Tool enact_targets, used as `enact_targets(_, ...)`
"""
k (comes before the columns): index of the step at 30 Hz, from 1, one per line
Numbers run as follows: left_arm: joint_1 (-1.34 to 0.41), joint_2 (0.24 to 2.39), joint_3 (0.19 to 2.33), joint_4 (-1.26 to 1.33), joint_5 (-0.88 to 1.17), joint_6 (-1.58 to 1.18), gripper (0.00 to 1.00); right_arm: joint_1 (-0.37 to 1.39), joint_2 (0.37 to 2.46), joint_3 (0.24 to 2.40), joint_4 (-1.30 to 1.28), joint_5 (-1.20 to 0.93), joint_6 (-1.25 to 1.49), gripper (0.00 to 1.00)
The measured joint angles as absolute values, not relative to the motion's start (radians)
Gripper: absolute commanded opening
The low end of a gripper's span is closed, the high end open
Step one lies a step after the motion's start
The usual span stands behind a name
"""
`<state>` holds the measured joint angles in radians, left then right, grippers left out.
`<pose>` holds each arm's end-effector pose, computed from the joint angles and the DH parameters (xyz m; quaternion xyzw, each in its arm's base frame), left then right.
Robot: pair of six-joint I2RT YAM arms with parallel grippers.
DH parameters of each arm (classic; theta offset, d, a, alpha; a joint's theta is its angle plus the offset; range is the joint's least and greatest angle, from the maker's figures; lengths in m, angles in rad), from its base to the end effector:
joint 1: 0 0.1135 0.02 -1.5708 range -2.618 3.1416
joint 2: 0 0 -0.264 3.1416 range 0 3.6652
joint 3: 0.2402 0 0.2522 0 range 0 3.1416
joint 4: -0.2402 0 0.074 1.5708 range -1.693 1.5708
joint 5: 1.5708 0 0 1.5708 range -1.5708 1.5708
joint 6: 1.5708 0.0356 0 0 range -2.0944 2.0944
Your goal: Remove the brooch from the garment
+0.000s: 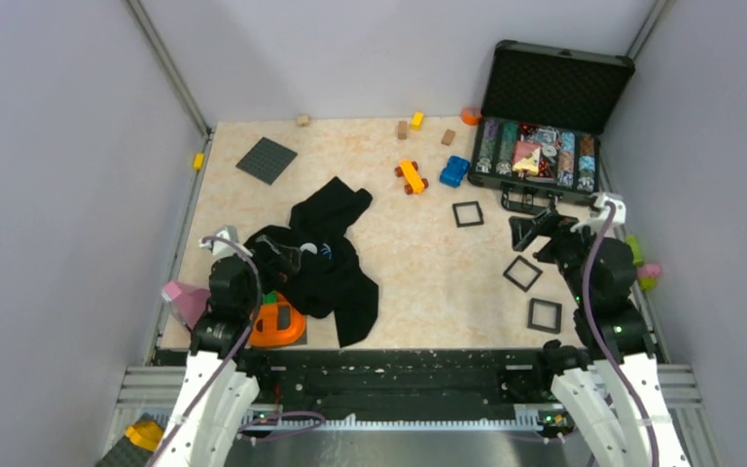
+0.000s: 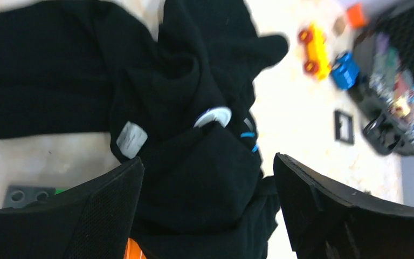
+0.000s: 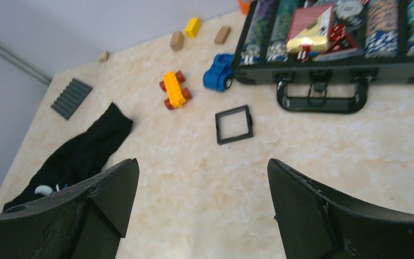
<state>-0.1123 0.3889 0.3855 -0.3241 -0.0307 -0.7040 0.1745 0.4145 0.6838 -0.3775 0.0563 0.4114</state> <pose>0.1240 -0.0129 0.2375 -0.2455 0.7749 -0.2197 0.5394 0.1061 0.0167 0.3310 0.1066 0.7366 0.1727 0.6452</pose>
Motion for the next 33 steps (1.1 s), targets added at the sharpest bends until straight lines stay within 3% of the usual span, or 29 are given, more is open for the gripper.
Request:
enact_targets(7, -0.143, 0.673, 0.375, -0.299, 0.091, -0.718, 0.78, 0.175, 0.546, 0.617, -0.309, -0.068, 0.457, 0.90)
enact_targets(15, -0.381, 0.764, 0.408, -0.328, 0.059, -0.731, 0.18, 0.177, 0.600, 0.607, -0.258, -0.142, 0.476, 0.86)
enact_targets(17, -0.419, 0.788, 0.416, -0.328, 0.068, -0.723, 0.08, 0.199, 0.643, 0.607, -0.240, -0.163, 0.480, 0.84)
enact_targets(19, -0.448, 0.831, 0.420, -0.317, 0.100, -0.712, 0.07, 0.239, 0.688, 0.607, -0.223, -0.180, 0.483, 0.84)
enact_targets(22, -0.535, 0.923, 0.425, -0.259, 0.174, -0.694, 0.19, 0.334, 0.777, 0.608, -0.199, -0.185, 0.484, 0.84)
enact_targets(24, -0.614, 0.976, 0.444, -0.237, 0.208, -0.669, 0.42, 0.417, 0.835, 0.608, -0.177, -0.181, 0.484, 0.84)
enact_targets(28, -0.766, 1.065, 0.582, -0.283, 0.218, -0.588, 0.78, 0.554, 0.926, 0.610, -0.133, -0.162, 0.492, 0.85)
enact_targets(31, -0.782, 1.013, 0.643, -0.313, 0.187, -0.557, 0.84, 0.630, 0.991, 0.610, -0.105, -0.152, 0.493, 0.81)
enact_targets(33, -0.781, 0.929, 0.659, -0.344, 0.151, -0.551, 0.84, 0.661, 1.019, 0.610, -0.091, -0.150, 0.490, 0.70)
